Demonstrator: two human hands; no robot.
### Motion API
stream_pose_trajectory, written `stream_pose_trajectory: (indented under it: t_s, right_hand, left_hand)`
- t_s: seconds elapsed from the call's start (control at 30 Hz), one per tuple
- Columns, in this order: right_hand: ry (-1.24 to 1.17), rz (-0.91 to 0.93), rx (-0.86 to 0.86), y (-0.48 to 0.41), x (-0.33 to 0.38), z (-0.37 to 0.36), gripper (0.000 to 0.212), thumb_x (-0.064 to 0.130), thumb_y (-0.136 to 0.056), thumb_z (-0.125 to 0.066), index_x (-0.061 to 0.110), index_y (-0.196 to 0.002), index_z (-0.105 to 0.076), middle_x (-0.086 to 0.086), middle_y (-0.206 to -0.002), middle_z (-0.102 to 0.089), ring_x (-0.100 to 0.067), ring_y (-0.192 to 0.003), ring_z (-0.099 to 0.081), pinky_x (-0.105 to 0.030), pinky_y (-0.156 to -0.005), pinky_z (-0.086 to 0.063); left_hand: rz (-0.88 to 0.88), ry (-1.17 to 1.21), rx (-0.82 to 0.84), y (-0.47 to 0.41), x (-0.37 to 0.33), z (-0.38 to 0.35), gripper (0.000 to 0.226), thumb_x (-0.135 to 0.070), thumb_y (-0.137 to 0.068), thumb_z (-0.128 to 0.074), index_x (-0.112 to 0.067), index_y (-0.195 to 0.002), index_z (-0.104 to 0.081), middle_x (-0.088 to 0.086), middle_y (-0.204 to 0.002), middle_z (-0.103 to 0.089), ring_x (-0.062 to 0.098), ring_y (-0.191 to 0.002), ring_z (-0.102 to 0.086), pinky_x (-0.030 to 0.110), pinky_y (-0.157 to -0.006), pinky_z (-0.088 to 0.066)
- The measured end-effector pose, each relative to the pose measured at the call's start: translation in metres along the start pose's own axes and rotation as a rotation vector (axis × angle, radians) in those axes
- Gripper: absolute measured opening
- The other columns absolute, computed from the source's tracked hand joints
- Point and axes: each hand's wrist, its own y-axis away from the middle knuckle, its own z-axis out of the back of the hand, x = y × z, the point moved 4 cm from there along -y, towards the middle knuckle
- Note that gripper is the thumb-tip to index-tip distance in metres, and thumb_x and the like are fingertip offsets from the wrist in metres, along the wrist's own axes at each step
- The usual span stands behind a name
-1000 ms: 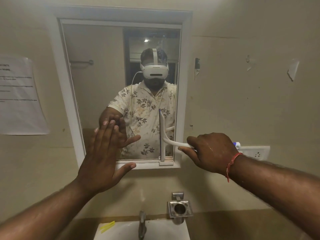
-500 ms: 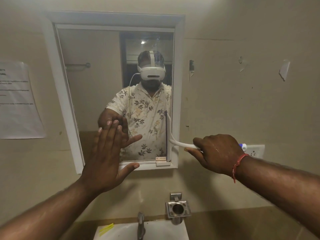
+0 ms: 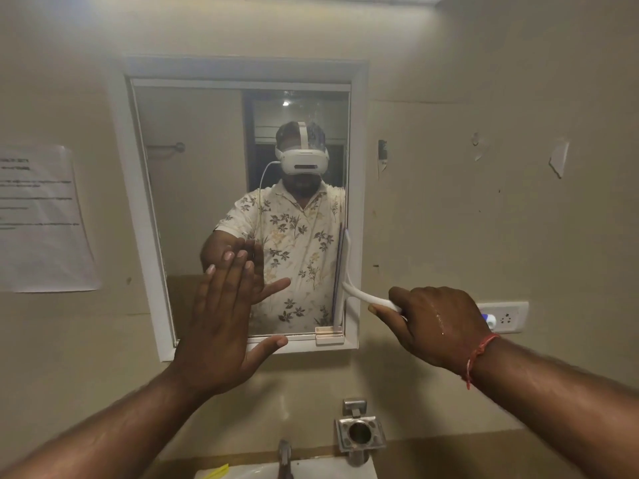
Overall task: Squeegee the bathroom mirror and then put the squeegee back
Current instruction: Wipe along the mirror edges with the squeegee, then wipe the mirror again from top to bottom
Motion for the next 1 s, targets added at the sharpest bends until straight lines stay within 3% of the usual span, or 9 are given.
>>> stream_pose_trajectory:
  t_s: [0.1,0.3,0.43,0.53,0.67,0.77,0.87,1.0]
  right_hand:
    - [-0.081,-0.07,-0.046,-0.013,0.013,0.017,0.06,0.079,-0.103,-0.018,0.033,-0.076,-0.046,0.01,-0.053,-0.042,-0.008,-0.044,-0.035,-0.027,-0.046,-0.019]
    - [-0.384,-0.272,-0.108,-0.06,0.049,0.058,0.059,0.077,-0.105,-0.03,0.031,-0.073,-0.047,0.005,-0.062,-0.056,-0.021,-0.057,-0.055,-0.034,-0.051,-0.042]
    - [-0.781,-0.434,-0.148,-0.095,0.072,0.078,0.059,0.073,-0.106,-0.037,0.028,-0.097,-0.073,0.008,-0.078,-0.07,-0.016,-0.074,-0.067,-0.036,-0.067,-0.056]
    - [-0.989,-0.475,-0.184,-0.122,0.088,0.094,0.054,0.066,-0.11,-0.04,0.026,-0.103,-0.076,0.008,-0.089,-0.074,-0.016,-0.085,-0.07,-0.038,-0.077,-0.058]
    - [-1.097,-0.496,-0.195,-0.154,0.107,0.115,0.05,0.057,-0.114,-0.04,0.023,-0.103,-0.074,0.007,-0.093,-0.071,-0.009,-0.085,-0.065,-0.029,-0.067,-0.046]
    - [-1.154,-0.526,-0.205,-0.171,0.119,0.122,0.052,0.06,-0.111,-0.039,0.025,-0.097,-0.075,0.004,-0.091,-0.075,-0.017,-0.088,-0.072,-0.042,-0.079,-0.06]
    - [-1.194,-0.58,-0.209,-0.182,0.129,0.124,0.054,0.069,-0.105,-0.037,0.029,-0.093,-0.072,0.005,-0.087,-0.076,-0.02,-0.084,-0.075,-0.052,-0.082,-0.067]
    - [-1.274,-0.625,-0.234,-0.19,0.14,0.129,0.051,0.065,-0.11,-0.038,0.028,-0.105,-0.073,0.007,-0.089,-0.077,-0.015,-0.084,-0.076,-0.05,-0.083,-0.068]
  left_hand:
    - [-0.027,-0.008,-0.027,-0.016,0.004,0.009,0.12,-0.083,-0.104,-0.048,0.004,-0.18,-0.014,0.02,-0.193,0.0,0.041,-0.18,-0.005,0.068,-0.143,-0.016]
    - [-0.086,-0.05,-0.115,-0.075,0.015,0.043,0.119,-0.087,-0.106,-0.037,-0.001,-0.182,-0.004,0.018,-0.193,0.007,0.037,-0.181,0.002,0.054,-0.146,0.004]
    - [-0.105,-0.058,-0.158,-0.122,0.025,0.069,0.118,-0.087,-0.107,-0.034,-0.003,-0.182,0.0,0.016,-0.193,0.011,0.038,-0.181,0.003,0.061,-0.145,-0.004]
    - [-0.107,-0.118,-0.155,-0.157,0.036,0.087,0.118,-0.087,-0.108,-0.03,0.0,-0.181,0.002,0.019,-0.192,0.013,0.041,-0.18,0.006,0.065,-0.144,-0.009]
    - [-0.126,-0.184,-0.213,-0.192,0.048,0.114,0.116,-0.086,-0.109,-0.029,-0.003,-0.18,0.01,0.024,-0.191,0.009,0.046,-0.179,-0.002,0.069,-0.142,-0.016]
    - [-0.132,-0.184,-0.25,-0.202,0.054,0.129,0.115,-0.087,-0.108,-0.023,-0.003,-0.177,0.016,0.028,-0.191,-0.004,0.049,-0.178,-0.011,0.07,-0.141,-0.02]
    - [-0.11,-0.195,-0.248,-0.202,0.064,0.129,0.115,-0.087,-0.108,-0.02,-0.004,-0.179,0.014,0.024,-0.192,0.007,0.047,-0.179,-0.005,0.071,-0.141,-0.021]
    - [-0.044,-0.125,-0.222,-0.198,0.082,0.121,0.118,-0.09,-0.106,-0.025,-0.006,-0.181,0.011,0.016,-0.191,0.02,0.041,-0.18,0.003,0.066,-0.144,-0.012]
